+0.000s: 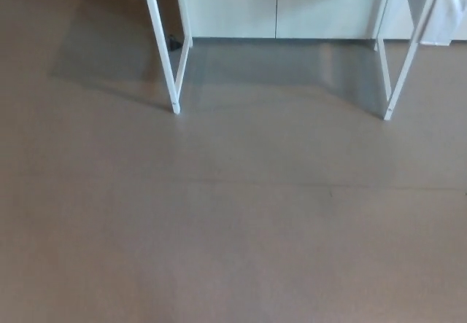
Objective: The robot walks towards a table in front, picks a dumpling toy with left hand and puts it in an orange round plate
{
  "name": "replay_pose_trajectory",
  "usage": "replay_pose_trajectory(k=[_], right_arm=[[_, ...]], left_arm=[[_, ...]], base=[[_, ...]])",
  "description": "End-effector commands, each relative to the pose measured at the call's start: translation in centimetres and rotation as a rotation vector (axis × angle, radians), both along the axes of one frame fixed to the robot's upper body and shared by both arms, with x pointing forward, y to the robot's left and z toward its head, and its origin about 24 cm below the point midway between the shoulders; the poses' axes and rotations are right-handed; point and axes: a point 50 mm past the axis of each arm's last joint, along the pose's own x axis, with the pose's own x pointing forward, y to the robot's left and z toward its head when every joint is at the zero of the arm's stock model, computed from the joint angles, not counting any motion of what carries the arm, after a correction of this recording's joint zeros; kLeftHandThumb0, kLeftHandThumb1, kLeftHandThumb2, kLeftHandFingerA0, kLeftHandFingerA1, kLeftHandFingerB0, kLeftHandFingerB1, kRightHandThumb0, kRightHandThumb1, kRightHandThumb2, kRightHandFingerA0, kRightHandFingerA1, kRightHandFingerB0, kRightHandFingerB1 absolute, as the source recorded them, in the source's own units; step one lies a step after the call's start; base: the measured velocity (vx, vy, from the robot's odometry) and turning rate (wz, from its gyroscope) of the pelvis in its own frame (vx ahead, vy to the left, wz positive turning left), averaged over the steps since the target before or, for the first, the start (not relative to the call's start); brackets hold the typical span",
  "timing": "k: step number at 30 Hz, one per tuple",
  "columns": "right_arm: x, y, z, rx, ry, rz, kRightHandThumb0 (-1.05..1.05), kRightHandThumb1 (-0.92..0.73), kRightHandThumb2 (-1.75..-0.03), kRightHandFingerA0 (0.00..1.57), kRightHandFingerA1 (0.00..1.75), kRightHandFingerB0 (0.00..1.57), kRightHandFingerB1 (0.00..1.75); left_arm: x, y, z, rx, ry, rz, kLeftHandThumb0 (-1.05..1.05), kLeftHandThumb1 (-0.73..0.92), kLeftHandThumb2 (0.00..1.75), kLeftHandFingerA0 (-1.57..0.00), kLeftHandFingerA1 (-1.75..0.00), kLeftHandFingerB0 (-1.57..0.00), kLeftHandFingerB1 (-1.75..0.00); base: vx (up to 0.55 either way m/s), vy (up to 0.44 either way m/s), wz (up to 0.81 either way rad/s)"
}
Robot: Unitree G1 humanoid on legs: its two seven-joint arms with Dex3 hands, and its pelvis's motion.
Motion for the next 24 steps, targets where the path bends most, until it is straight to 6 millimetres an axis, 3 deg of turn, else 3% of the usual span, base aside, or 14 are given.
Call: replay_pose_trajectory(k=[1, 2, 3, 4, 6, 7, 9, 10, 11, 16, 17, 19, 20, 24], right_arm=[[-0.34, 0.03, -0.04, -0.006, -0.004, -0.003, -0.65, -0.58, -0.94, 0.61, 0.65, 0.39, 0.51], [-0.32, 0.03, 0.00, -0.005, -0.009, 0.000, -0.60, -0.71, -0.62, 0.69, 0.59, 0.45, 0.37], [-0.30, 0.03, 0.05, -0.004, -0.014, 0.002, -0.60, -0.71, -0.62, 0.69, 0.59, 0.45, 0.37], [-0.27, 0.06, 0.02, -0.006, -0.013, 0.001, -0.64, -0.57, -0.93, 0.67, 0.67, 0.39, 0.51], [-0.27, 0.12, -0.02, -0.007, -0.014, -0.005, -0.62, -0.56, -0.94, 0.66, 0.68, 0.39, 0.52], [-0.31, 0.10, -0.09, 0.002, -0.010, -0.018, -0.61, -0.69, -0.61, 0.77, 0.68, 0.48, 0.38], [-0.31, 0.10, -0.09, 0.004, -0.010, -0.020, -0.61, -0.69, -0.61, 0.77, 0.68, 0.48, 0.38], [-0.43, 0.13, -0.18, 0.003, 0.004, -0.013, -0.63, -0.57, -0.92, 0.66, 0.67, 0.40, 0.51], [-0.39, 0.12, -0.18, 0.005, 0.008, -0.010, -0.58, -0.70, -0.61, 0.74, 0.67, 0.47, 0.37], [-0.27, 0.09, -0.09, 0.006, 0.001, -0.006, -0.60, -0.70, -0.61, 0.76, 0.77, 0.47, 0.37], [-0.24, 0.06, -0.04, 0.001, 0.002, 0.001, -0.61, -0.71, -0.61, 0.78, 0.78, 0.46, 0.38], [-0.19, 0.13, -0.10, 0.001, 0.007, 0.007, -0.60, -0.71, -0.62, 0.74, 0.64, 0.45, 0.37], [-0.22, 0.15, -0.13, 0.003, 0.009, 0.005, -0.63, -0.57, -0.93, 0.69, 0.70, 0.40, 0.52], [-0.23, 0.15, -0.14, 0.003, 0.010, 0.005, -0.63, -0.57, -0.93, 0.69, 0.70, 0.40, 0.52]], left_arm=[[0.33, 0.62, 0.60, 0.043, -0.024, -0.039, -0.50, 0.62, 0.59, -0.98, -0.98, -0.40, -0.39], [0.34, 0.62, 0.60, 0.044, -0.024, -0.039, -0.51, 0.61, 0.59, -0.99, -1.01, -0.39, -0.39], [0.36, 0.62, 0.59, 0.044, -0.022, -0.038, -0.51, 0.61, 0.59, -0.99, -1.01, -0.39, -0.39], [0.35, 0.66, 0.54, 0.044, -0.013, -0.030, -0.50, 0.61, 0.58, -0.96, -0.97, -0.40, -0.39], [0.33, 0.69, 0.51, 0.046, -0.008, -0.026, -0.49, 0.62, 0.58, -0.88, -0.88, -0.40, -0.39], [0.32, 0.67, 0.50, 0.056, -0.006, -0.030, -0.52, 0.46, 0.88, -0.79, -0.84, -0.33, -0.53], [0.32, 0.67, 0.50, 0.058, -0.006, -0.030, -0.52, 0.46, 0.88, -0.79, -0.84, -0.33, -0.53], [0.21, 0.67, 0.52, 0.062, -0.001, -0.045, -0.52, 0.63, 0.58, -0.94, -0.97, -0.39, -0.39], [0.16, 0.69, 0.53, 0.062, 0.005, -0.053, -0.53, 0.64, 0.59, -0.93, -0.96, -0.37, -0.39], [0.14, 0.71, 0.50, 0.048, 0.012, -0.050, -0.52, 0.64, 0.59, -0.95, -0.98, -0.37, -0.39], [0.12, 0.62, 0.52, 0.044, -0.001, -0.052, -0.51, 0.66, 0.58, -0.84, -0.91, -0.38, -0.38], [0.13, 0.65, 0.52, 0.050, 0.002, -0.051, -0.53, 0.48, 0.90, -0.78, -0.86, -0.30, -0.53], [0.14, 0.67, 0.50, 0.060, 0.010, -0.058, -0.52, 0.66, 0.59, -0.86, -0.89, -0.38, -0.39], [0.15, 0.67, 0.50, 0.064, 0.013, -0.062, -0.52, 0.66, 0.59, -0.86, -0.89, -0.38, -0.39]], base=[[0.31, 0.069, -0.13], [0.42, 0.145, -0.24], [0.42, 0.174, -0.23], [0.51, 0.215, -0.29], [0.46, 0.256, -0.31], [0.40, 0.205, -0.67], [0.40, 0.205, -0.26], [0.39, 0.190, 0.07], [0.40, 0.079, 0.01], [0.34, -0.012, 0.12], [0.39, -0.116, 0.22], [0.46, -0.169, 0.30], [0.57, -0.061, -0.34], [0.54, -0.041, 0.52]])
